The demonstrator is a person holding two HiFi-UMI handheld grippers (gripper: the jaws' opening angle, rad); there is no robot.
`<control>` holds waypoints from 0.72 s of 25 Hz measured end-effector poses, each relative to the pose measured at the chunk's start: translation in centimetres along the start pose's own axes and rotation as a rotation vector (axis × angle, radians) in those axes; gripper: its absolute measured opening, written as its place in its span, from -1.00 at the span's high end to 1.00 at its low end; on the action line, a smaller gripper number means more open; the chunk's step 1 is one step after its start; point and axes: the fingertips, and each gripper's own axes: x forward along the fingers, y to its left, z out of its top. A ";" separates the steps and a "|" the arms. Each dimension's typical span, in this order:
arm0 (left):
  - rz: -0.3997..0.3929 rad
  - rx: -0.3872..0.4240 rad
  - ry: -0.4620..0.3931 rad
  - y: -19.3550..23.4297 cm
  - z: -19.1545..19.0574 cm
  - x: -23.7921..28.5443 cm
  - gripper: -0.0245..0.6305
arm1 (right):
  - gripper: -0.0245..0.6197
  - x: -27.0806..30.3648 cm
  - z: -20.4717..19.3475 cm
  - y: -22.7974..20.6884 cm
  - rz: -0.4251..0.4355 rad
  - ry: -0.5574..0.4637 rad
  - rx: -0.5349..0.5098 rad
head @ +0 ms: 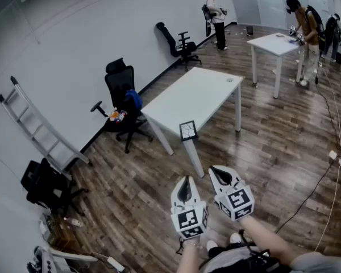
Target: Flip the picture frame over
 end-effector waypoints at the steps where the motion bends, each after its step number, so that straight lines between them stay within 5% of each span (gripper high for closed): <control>1: -0.001 -0.002 0.001 0.0 0.1 0.1 0.92 | 0.90 0.1 -0.2 0.0 0.002 0.003 0.004; 18: 0.020 0.009 0.024 -1.6 -0.7 1.3 0.92 | 0.91 0.0 -0.7 -1.8 0.038 0.010 0.021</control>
